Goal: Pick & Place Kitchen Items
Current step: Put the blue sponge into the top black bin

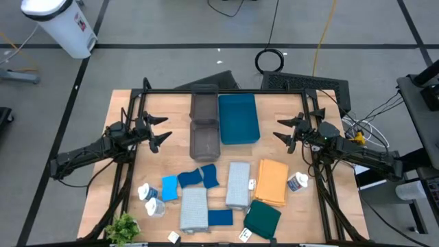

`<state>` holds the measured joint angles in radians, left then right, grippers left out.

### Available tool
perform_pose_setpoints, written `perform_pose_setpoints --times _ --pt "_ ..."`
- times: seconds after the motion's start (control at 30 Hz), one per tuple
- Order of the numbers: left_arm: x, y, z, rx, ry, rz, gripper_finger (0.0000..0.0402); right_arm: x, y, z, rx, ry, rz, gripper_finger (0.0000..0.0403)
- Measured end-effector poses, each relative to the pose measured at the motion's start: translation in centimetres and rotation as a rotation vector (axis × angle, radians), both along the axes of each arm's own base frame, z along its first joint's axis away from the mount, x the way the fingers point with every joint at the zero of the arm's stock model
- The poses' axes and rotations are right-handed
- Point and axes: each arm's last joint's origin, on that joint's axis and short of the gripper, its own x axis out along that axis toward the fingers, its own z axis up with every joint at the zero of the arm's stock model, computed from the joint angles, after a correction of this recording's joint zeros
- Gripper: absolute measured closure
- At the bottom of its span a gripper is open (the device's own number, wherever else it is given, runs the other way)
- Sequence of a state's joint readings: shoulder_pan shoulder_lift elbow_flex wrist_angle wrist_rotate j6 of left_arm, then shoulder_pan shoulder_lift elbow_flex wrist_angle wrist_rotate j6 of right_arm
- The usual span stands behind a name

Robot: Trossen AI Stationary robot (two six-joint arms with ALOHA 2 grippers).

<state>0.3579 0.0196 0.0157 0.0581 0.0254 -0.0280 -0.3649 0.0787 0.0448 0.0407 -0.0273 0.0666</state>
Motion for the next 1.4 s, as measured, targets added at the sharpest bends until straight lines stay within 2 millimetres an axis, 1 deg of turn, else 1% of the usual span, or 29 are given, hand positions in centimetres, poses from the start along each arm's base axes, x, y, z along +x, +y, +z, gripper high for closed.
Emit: perform_pose_setpoints --times 0.13,0.3,0.4,0.57,0.73,0.93,1.0,1.1,1.27,1.33,1.4 --pt "0.0 0.0 0.0 -0.013 -0.005 -0.001 0.0066 0.0 0.0 0.0 -0.001 0.000 0.000 0.0140" --pt "0.0 0.0 0.0 -0.159 -0.055 -0.010 0.0066 0.0 0.0 0.0 0.000 0.000 0.000 0.0140" --pt "0.0 0.0 0.0 -0.210 -0.072 -0.012 0.0066 0.0 0.0 0.0 0.000 0.000 0.000 0.0140" --pt "-0.1 0.1 0.0 -0.233 -0.084 0.041 0.0066 0.0 0.0 0.0 0.000 0.000 0.000 0.0140" --pt "-0.1 0.2 -0.3 -0.293 -0.074 0.049 0.0066 0.0 0.0 0.0 0.000 0.000 0.000 0.0140" --pt "0.0 -0.1 -0.2 -0.364 -0.070 -0.041 0.0066 0.0 0.0 0.0 0.000 0.000 0.000 0.0140" --pt "0.0 -0.3 0.5 -0.379 -0.059 -0.092 0.0066 0.0 0.0 0.0 0.000 0.000 0.000 0.0140" --pt "-0.1 -0.6 2.1 -0.412 0.023 -0.173 0.0066 0.0 0.0 0.0 -0.001 0.000 0.000 0.0140" --pt "0.5 -1.5 4.7 -0.504 0.263 -0.357 0.0066 0.0 0.0 0.0 0.000 0.000 0.000 0.0140" --pt "1.1 -1.9 5.3 -0.504 0.365 -0.433 0.0066 0.0 0.0 0.0 0.000 0.000 0.000 0.0140" --pt "1.9 -2.4 5.4 -0.485 0.460 -0.483 0.0066 0.0 0.0 0.0 -0.001 -0.001 0.000 0.0140"
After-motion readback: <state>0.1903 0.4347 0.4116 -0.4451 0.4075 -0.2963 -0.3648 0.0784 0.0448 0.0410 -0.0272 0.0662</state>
